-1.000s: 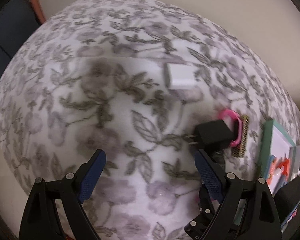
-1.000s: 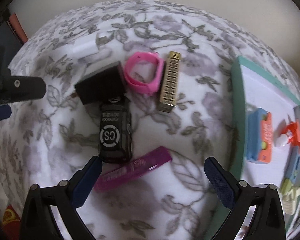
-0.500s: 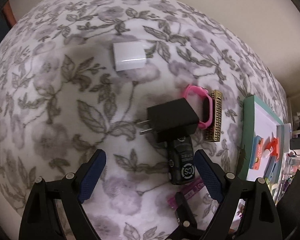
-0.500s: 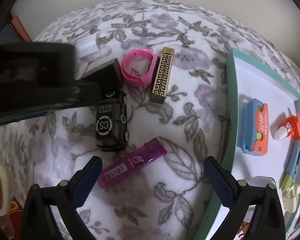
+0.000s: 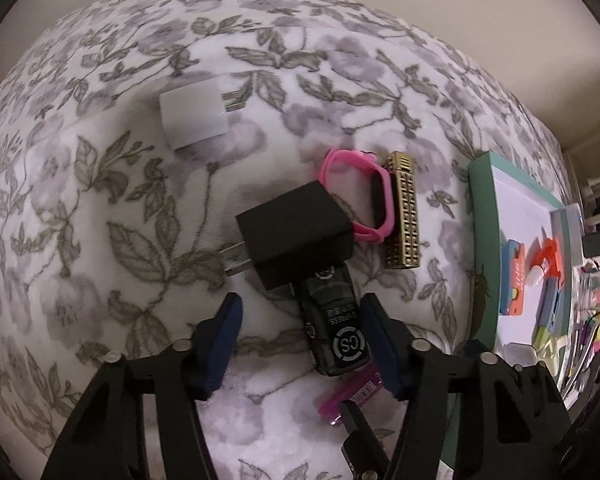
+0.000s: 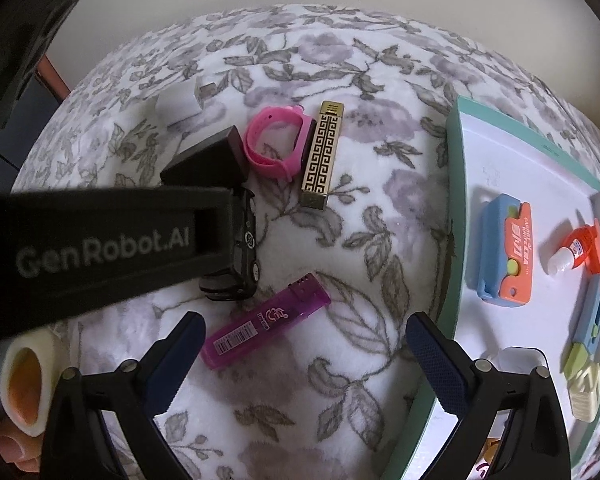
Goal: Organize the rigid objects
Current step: 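Grasp the black toy car with the left tool while the right tool grasps the purple lighter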
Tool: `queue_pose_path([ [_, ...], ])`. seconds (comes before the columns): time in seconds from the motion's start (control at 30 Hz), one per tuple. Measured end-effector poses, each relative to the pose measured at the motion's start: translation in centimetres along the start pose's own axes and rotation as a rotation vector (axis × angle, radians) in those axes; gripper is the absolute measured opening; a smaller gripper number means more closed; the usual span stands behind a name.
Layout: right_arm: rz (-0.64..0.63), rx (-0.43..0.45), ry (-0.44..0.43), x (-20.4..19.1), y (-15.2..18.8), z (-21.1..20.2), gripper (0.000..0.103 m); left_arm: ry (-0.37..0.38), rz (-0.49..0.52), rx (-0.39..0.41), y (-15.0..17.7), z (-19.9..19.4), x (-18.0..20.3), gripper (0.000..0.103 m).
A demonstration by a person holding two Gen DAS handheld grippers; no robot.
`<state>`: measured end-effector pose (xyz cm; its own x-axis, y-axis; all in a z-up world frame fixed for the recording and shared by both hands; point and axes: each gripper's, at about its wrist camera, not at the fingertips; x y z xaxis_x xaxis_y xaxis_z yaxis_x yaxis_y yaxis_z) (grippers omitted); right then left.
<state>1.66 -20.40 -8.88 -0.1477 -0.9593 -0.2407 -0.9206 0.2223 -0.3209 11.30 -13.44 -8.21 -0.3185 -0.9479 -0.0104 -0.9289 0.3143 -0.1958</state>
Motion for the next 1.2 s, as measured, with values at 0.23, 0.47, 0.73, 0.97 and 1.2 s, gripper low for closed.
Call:
queue_pose_path([
  [0.23,0.026,0.009,-0.008,1.0,-0.2,-1.1,0.1,-0.002,0.049,0.008,-0.5,0.3,2.0,0.046],
  [0.47,0.027,0.008,0.002,1.1,-0.3,-1.2,0.097,-0.004,0.077,-0.024,-0.4,1.4,3.1,0.046],
  [0.73,0.033,0.006,0.0,0.8,-0.2,-0.9,0.097,0.013,0.067,-0.02,-0.5,1.1,3.0,0.03],
  [0.97,0.026,-0.013,-0.009,0.2,-0.2,0.0,0.094,0.007,0.032,-0.014,-0.3,0.2,1.3,0.025],
  [1.2,0.037,-0.034,-0.01,-0.6,-0.3,1.4,0.088,-0.047,0.021,0.017,-0.5,-0.6,0.3,0.022],
])
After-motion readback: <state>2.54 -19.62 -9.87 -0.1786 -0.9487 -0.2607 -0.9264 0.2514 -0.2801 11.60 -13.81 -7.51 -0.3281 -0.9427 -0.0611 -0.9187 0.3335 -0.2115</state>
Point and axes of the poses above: each gripper's, at about its wrist camera, not at the fingertips, and z roughly the way its jaws point, x to its right, y to its underside, and after that the axes turned 11 degrees about -y, right-handed
